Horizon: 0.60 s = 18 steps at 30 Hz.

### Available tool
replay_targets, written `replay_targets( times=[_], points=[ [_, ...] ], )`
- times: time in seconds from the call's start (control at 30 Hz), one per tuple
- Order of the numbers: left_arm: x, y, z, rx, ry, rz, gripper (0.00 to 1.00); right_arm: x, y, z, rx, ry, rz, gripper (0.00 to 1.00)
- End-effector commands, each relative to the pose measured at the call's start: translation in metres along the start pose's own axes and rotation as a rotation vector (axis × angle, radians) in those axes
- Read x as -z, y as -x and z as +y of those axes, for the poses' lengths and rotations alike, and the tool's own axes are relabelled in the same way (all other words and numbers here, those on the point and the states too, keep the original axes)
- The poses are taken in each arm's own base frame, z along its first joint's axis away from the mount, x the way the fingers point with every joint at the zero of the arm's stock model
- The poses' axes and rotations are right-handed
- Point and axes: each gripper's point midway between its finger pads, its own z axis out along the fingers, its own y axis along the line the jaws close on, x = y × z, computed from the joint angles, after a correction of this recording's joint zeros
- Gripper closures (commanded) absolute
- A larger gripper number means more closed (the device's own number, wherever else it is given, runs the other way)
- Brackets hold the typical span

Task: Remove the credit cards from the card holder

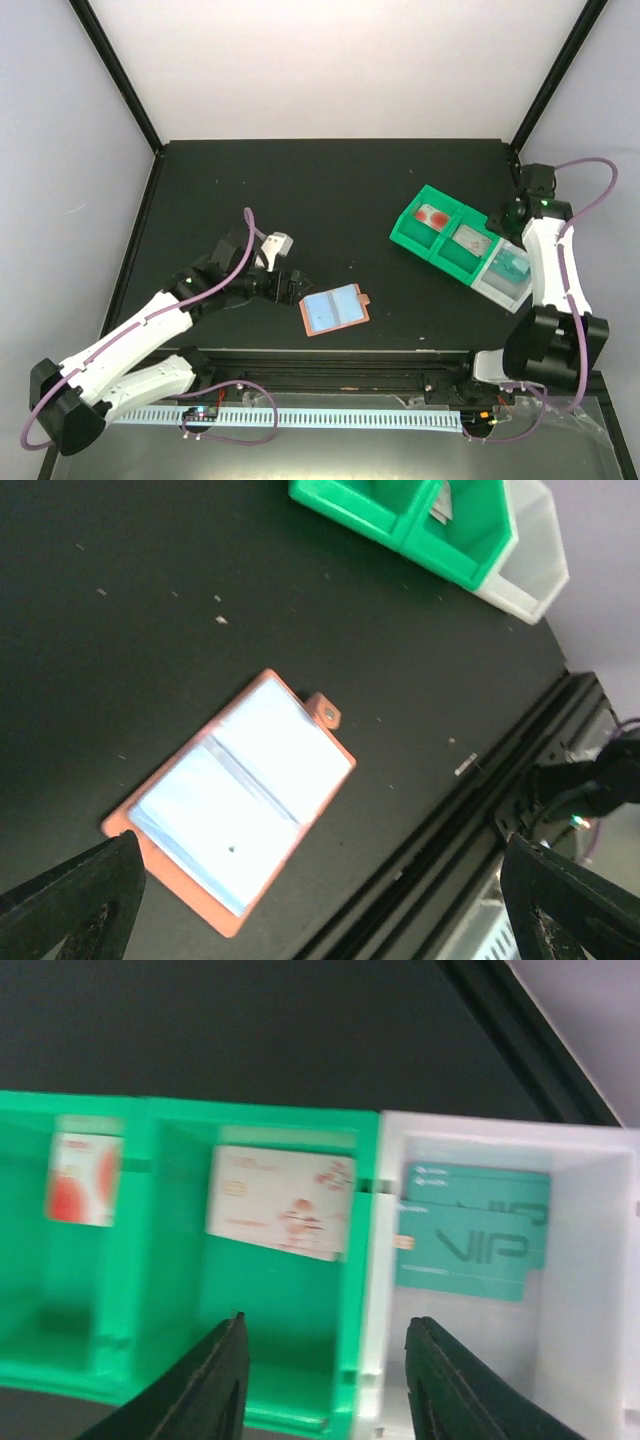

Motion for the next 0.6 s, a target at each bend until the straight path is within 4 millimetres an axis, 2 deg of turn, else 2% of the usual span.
replay_targets(
  times=[0.0, 0.13, 0.23, 0.33, 0.37, 0.4, 0.57],
  points=[
    [0.023, 0.024, 0.01, -0.058, 0.126, -0.1, 0.01, 0.054, 0.008, 0.048, 0.088, 0.134, -0.096, 0.53],
    [0.039, 0.04, 0.022, -0.037, 0.23, -0.195, 0.01, 0.09, 0.0, 0.103, 0.206, 0.259, -0.137, 0.36],
    [0.054, 0.052, 0.024, -0.038, 0.279, -0.264, 0.01, 0.115, -0.009, 0.133, 0.264, 0.344, -0.151, 0.33],
    [0.074, 0.064, 0.02, -0.069, 0.305, -0.329, 0.01, 0.142, -0.026, 0.167, 0.328, 0.514, -0.14, 0.23],
    [0.082, 0.07, 0.016, -0.086, 0.308, -0.356, 0.01, 0.151, -0.033, 0.178, 0.354, 0.581, -0.134, 0.07],
    [0.089, 0.074, 0.013, -0.098, 0.311, -0.379, 0.01, 0.159, -0.037, 0.184, 0.374, 0.619, -0.137, 0.01],
    [0.123, 0.082, 0.003, -0.139, 0.317, -0.489, 0.01, 0.186, -0.066, 0.195, 0.449, 0.767, -0.129, 0.0]
  ],
)
